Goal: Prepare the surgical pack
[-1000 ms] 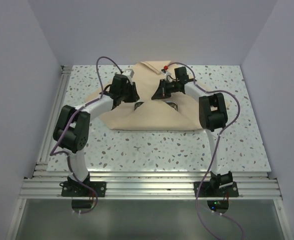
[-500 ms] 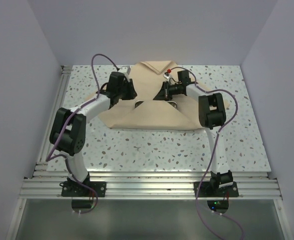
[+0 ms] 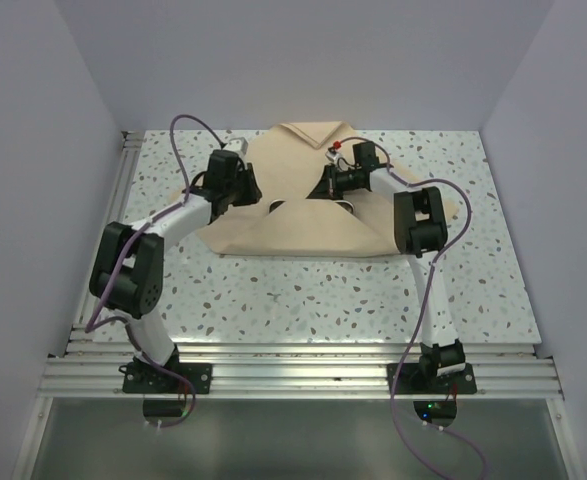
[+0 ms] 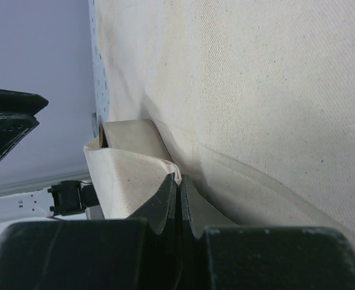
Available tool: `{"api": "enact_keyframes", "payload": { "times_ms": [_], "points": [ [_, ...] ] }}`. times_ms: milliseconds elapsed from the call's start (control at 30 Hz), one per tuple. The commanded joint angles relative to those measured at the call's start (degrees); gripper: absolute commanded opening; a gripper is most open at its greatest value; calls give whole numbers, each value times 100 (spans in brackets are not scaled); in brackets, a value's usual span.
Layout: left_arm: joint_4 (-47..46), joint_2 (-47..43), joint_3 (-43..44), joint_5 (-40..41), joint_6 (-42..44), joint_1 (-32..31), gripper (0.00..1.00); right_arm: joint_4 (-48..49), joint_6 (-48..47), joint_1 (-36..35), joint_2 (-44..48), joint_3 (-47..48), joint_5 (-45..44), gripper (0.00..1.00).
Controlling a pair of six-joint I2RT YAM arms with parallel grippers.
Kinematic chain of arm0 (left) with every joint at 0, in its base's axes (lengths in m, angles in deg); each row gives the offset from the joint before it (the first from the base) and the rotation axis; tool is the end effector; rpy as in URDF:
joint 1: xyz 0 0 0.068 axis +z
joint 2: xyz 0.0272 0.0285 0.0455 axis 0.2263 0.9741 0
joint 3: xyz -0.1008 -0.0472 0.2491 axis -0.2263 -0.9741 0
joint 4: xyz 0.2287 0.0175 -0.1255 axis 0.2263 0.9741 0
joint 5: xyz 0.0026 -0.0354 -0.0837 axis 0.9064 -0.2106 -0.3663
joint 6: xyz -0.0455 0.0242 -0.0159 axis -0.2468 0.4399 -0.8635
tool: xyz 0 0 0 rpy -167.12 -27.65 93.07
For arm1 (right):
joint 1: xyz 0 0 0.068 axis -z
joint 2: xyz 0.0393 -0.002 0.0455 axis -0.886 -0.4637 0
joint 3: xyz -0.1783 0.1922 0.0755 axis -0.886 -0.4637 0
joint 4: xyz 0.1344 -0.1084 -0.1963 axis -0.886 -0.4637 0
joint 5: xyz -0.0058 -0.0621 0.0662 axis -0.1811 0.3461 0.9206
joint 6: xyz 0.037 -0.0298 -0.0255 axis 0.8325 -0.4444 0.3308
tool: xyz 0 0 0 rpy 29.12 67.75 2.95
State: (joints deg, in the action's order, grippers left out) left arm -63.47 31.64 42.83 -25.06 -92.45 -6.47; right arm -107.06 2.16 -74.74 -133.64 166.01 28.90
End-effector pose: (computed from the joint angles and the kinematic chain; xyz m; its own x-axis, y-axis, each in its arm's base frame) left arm 0.3790 -0.1366 0.2251 -0.6724 -0.2254 -0.7050 0.0905 0.9203 -0.3806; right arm 0.5253 0.1470 0.0918 -0.9672 0.0064 -0.2541 -0.2310 0.3948 0.8892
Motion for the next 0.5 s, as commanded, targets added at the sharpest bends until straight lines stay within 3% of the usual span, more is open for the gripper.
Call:
{"api": "enact_keyframes", "payload": {
  "times_ms": [0,133,467],
  "points": [
    [-91,-270,16,-42,-92,48,32,-410,-30,23,-66,-146,-643,0],
    [-91,-375,-133,-69,-153,48,31,-154,15,-12,312,-744,-582,0],
    [-267,-675,-590,-147,-197,13,32,-277,-310,-214,497,-1228,-503,0]
  ]
}}
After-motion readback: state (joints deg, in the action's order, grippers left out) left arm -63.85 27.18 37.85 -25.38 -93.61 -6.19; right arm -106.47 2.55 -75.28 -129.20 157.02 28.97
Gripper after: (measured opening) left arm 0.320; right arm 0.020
